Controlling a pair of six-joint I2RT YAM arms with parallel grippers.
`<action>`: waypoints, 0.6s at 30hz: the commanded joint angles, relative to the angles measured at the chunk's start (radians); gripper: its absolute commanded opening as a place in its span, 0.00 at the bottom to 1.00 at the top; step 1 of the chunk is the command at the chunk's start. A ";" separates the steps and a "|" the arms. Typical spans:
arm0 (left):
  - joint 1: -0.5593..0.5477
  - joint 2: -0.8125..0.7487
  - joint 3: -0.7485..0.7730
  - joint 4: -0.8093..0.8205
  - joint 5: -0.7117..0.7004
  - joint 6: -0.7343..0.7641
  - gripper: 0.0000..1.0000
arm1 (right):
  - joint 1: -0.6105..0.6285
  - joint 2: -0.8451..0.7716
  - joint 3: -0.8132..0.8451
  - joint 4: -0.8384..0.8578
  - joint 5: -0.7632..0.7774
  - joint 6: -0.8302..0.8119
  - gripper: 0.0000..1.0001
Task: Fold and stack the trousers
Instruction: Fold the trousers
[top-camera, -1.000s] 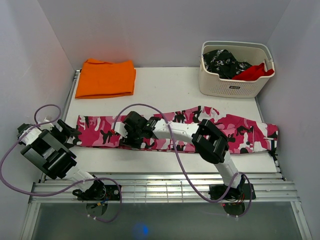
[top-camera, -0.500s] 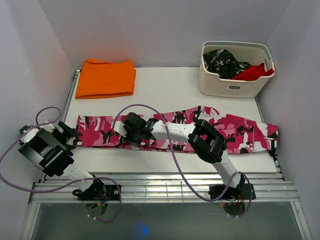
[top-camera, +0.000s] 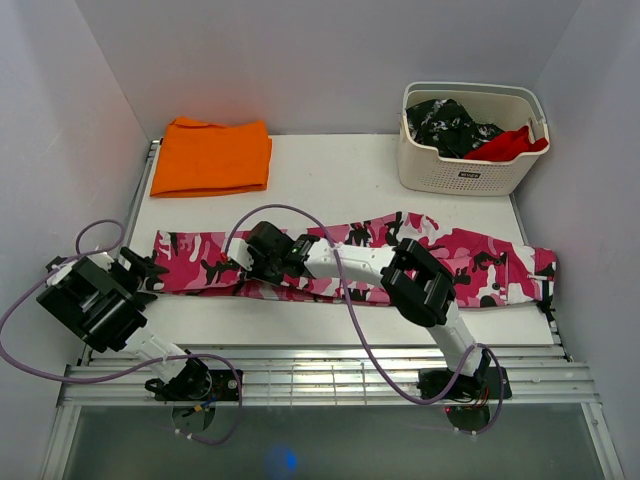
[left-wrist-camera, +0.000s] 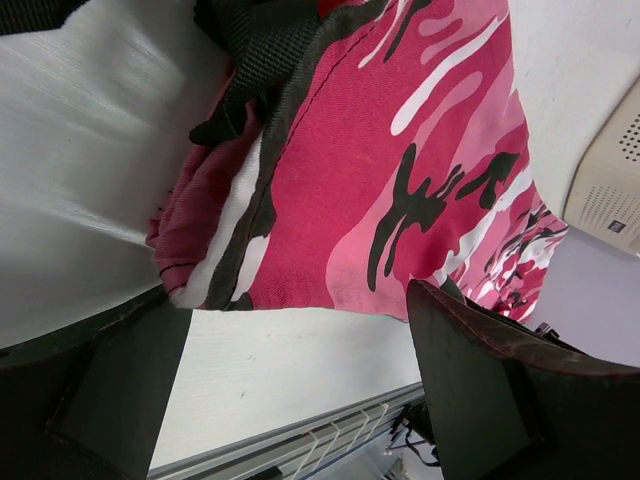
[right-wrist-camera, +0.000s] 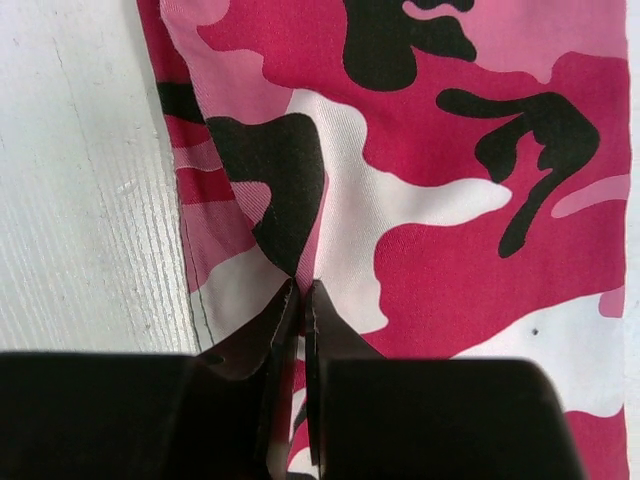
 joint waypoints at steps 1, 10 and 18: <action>0.004 -0.026 -0.014 0.050 0.073 -0.033 0.98 | 0.002 -0.067 0.012 0.054 0.013 0.011 0.08; 0.004 -0.047 0.017 0.050 0.144 -0.047 0.98 | -0.001 -0.065 -0.007 0.052 0.007 0.007 0.08; 0.004 -0.010 0.014 0.130 -0.009 -0.113 0.98 | -0.001 -0.059 -0.019 0.039 0.005 0.007 0.08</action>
